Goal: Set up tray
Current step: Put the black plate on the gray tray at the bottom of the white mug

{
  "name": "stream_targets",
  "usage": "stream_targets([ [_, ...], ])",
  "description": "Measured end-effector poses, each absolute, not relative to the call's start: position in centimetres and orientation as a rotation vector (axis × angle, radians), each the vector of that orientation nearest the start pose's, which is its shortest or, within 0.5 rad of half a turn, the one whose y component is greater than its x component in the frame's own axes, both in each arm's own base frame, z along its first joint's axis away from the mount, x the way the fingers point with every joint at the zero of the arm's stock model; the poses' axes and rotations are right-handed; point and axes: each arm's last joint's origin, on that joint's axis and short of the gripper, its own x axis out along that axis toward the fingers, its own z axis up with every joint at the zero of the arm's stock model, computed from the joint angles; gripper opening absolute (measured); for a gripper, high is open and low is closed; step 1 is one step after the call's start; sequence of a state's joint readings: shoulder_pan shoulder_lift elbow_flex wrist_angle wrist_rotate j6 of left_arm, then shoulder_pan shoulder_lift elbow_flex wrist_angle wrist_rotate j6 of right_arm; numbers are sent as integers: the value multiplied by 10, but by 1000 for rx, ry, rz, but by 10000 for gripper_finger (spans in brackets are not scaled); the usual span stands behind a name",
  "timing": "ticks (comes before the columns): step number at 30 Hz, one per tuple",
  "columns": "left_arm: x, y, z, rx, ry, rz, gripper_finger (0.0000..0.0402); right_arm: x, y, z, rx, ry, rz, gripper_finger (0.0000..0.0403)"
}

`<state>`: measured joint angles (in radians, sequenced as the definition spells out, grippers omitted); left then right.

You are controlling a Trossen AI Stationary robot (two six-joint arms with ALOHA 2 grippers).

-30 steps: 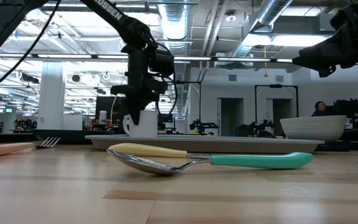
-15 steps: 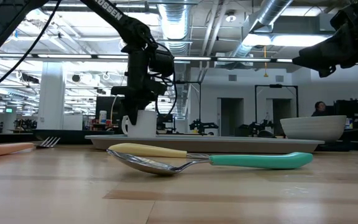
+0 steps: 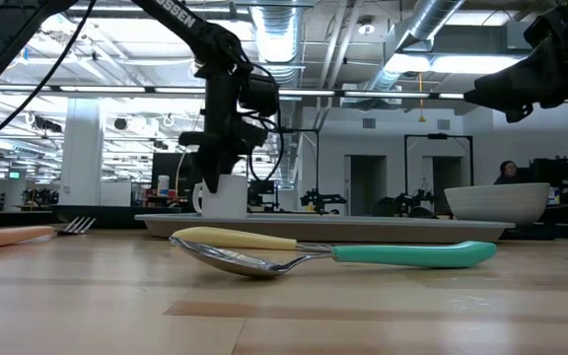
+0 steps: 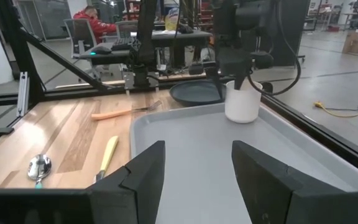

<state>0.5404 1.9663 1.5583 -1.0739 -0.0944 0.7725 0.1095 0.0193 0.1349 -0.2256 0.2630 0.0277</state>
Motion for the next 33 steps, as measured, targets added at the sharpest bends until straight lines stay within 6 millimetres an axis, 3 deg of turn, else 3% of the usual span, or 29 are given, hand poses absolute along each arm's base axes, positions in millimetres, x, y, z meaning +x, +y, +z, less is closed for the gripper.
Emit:
stream_targets([
  [9,315,196,236,162,1642,-62,158,88,2,186,7,107,-155,178],
  [16,306,196,278,53,1694,-21,158,88,2,186,7,106,-155,178],
  [20,299,198,306,-62,1582,10,158,88,2,186,7,107,-155,178],
  [28,258,181,347,-259,1402,153,158,88,2,185,31,110,-156,178],
  [33,233,163,347,-298,1344,234,158,88,2,183,27,132,-157,178],
])
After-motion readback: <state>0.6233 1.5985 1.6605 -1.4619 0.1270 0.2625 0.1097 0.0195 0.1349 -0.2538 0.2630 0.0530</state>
